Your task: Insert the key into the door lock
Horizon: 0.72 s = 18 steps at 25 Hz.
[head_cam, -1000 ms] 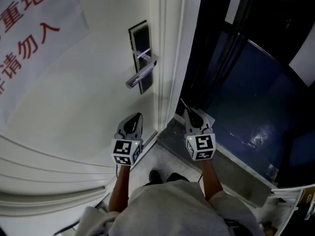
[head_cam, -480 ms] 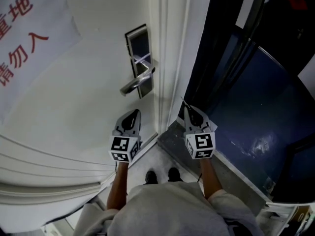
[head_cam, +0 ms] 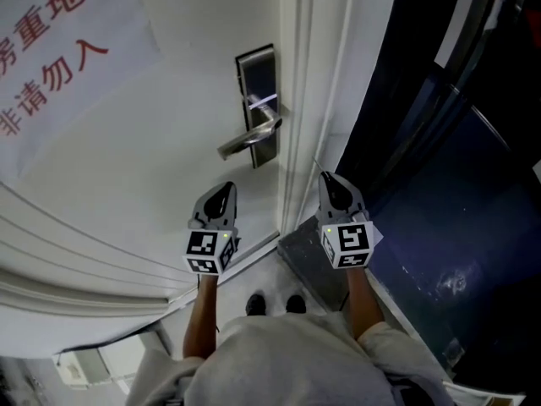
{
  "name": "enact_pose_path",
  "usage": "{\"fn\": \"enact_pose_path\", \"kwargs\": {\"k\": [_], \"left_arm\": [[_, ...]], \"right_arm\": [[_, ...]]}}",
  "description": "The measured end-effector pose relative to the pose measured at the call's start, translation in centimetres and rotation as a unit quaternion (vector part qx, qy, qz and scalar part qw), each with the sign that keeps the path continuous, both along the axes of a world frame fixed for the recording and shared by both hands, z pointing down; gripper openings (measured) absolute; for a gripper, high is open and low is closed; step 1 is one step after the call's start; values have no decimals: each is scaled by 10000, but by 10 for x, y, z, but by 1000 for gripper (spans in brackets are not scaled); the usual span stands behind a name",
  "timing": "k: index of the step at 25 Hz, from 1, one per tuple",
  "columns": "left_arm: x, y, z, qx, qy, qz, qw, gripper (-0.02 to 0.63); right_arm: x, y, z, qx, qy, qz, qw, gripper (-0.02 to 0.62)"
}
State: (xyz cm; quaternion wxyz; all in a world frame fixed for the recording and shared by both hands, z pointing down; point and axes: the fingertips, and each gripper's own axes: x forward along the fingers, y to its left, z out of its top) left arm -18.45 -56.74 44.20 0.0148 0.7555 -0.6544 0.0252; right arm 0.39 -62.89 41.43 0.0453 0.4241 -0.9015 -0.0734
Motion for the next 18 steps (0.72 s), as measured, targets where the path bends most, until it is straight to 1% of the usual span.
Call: {"fn": "enact_pose_path", "kwargs": {"k": [11,14,18], "left_arm": [[-55,40,-14,106,-140,-827,9964,17],[-63,47,-17,157,-120,-946,9953,17],[-68,48,-17,155,-118,-1012,9947,17]], "right_arm": [[-59,0,-32,393,-30,-790,9961,31],[-70,0,-36,437,-39,-930,9947,30],[-77,-3,-40,481,23,-993,9939,31]]}}
